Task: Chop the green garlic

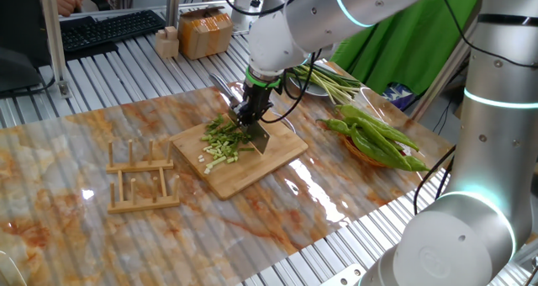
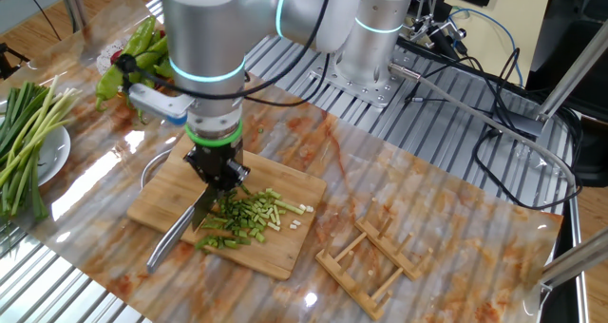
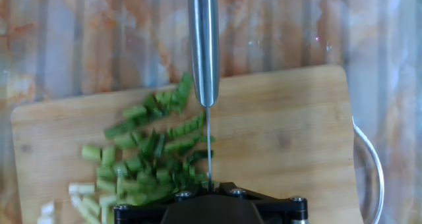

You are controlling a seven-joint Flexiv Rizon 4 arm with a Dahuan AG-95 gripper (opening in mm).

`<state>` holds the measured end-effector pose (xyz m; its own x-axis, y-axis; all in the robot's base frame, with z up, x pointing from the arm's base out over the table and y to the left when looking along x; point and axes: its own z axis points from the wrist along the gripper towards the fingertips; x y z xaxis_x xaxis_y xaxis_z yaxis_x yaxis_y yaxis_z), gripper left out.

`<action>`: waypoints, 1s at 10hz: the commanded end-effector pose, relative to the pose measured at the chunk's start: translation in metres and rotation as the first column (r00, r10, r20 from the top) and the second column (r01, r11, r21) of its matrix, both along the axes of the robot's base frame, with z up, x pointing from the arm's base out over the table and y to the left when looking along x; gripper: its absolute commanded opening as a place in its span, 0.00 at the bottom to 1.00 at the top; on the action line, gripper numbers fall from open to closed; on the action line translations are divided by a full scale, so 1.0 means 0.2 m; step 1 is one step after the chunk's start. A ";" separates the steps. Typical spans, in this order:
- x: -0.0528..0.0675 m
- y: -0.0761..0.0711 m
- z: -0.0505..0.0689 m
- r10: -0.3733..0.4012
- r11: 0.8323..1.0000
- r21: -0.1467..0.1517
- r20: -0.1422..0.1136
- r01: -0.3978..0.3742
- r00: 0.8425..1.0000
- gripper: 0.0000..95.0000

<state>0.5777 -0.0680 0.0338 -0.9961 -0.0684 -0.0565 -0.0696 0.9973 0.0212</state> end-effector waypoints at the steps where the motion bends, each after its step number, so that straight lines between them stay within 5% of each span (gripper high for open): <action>1: 0.00 0.00 -0.03 -0.007 1.000 0.006 -0.007 0.007 1.000 0.00; 6: -0.08 0.01 -0.04 -0.016 1.000 0.006 0.003 0.016 1.000 0.00; 10: -0.05 0.00 0.02 -0.003 1.000 0.002 -0.042 0.003 0.999 0.00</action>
<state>0.5678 -0.0673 0.0362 -0.9977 -0.0661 -0.0163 -0.0666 0.9973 0.0308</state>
